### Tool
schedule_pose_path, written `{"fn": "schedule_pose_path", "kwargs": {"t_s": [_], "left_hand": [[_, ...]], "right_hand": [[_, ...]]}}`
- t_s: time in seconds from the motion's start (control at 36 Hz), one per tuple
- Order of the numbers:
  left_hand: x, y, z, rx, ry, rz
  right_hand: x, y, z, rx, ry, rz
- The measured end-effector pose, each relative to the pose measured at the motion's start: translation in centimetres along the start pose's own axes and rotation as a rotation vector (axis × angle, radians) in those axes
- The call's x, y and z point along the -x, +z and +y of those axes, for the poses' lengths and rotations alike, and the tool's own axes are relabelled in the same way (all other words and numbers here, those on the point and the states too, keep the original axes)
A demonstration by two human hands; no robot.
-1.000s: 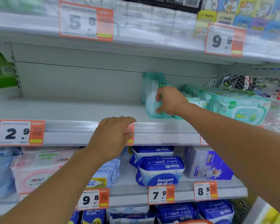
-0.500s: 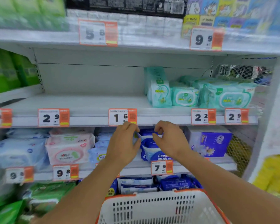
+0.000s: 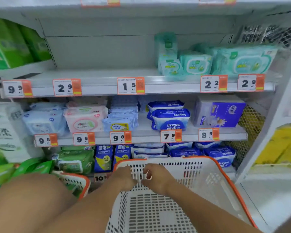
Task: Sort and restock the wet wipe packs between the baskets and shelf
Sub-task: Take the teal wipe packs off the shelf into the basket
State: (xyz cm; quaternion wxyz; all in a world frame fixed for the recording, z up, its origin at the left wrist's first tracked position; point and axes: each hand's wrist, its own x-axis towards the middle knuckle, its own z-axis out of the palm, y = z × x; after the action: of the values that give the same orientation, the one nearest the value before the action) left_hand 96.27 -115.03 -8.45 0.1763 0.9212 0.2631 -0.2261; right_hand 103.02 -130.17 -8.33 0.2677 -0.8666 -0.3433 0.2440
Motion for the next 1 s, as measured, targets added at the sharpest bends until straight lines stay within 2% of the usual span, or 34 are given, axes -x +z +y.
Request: {"fn": "schedule_pose_path", "kwargs": {"t_s": [0.11,0.22,0.33,0.39,0.47,0.53,0.67,0.81,0.89,1.0], "left_hand": [[-0.8,1.1,-0.9,-0.104,-0.127,-0.058],[-2.1,2.1,-3.2,0.051,-0.182,-0.052],[-1.3,6.6,-6.6,0.104,-0.314,-0.116],[-0.9,7.5,-7.5,0.267,-0.352,-0.189],[0.4,6.8,-8.0,0.767,-0.335,-0.227],[1.4,6.7,-7.1,0.914,-0.335,-0.312],[0.3,7.9,-1.4,0.839,-0.146,-0.448],[-1.9,8.8,4.8,0.876,-0.048,-0.432],[-2.2,8.6,6.5,0.852,0.000,-0.427],[-1.5,8.1,8.0,0.671,0.107,-0.421]], "right_hand": [[0.6,2.3,1.5,-0.050,0.129,-0.070],[0.7,5.2,2.0,-0.175,0.228,-0.232],[0.5,9.6,1.6,-0.345,0.335,-0.398],[0.6,11.2,0.6,-0.402,0.335,-0.443],[0.6,12.6,-0.9,-0.513,0.333,-0.455],[0.6,12.7,-1.7,-0.561,0.363,-0.426],[0.7,8.9,-0.3,-0.283,0.499,-0.125],[2.2,4.5,3.2,-0.276,0.655,-0.096],[2.6,3.7,3.8,-0.186,0.633,0.011],[3.7,3.6,5.0,0.213,0.511,0.058]]}}
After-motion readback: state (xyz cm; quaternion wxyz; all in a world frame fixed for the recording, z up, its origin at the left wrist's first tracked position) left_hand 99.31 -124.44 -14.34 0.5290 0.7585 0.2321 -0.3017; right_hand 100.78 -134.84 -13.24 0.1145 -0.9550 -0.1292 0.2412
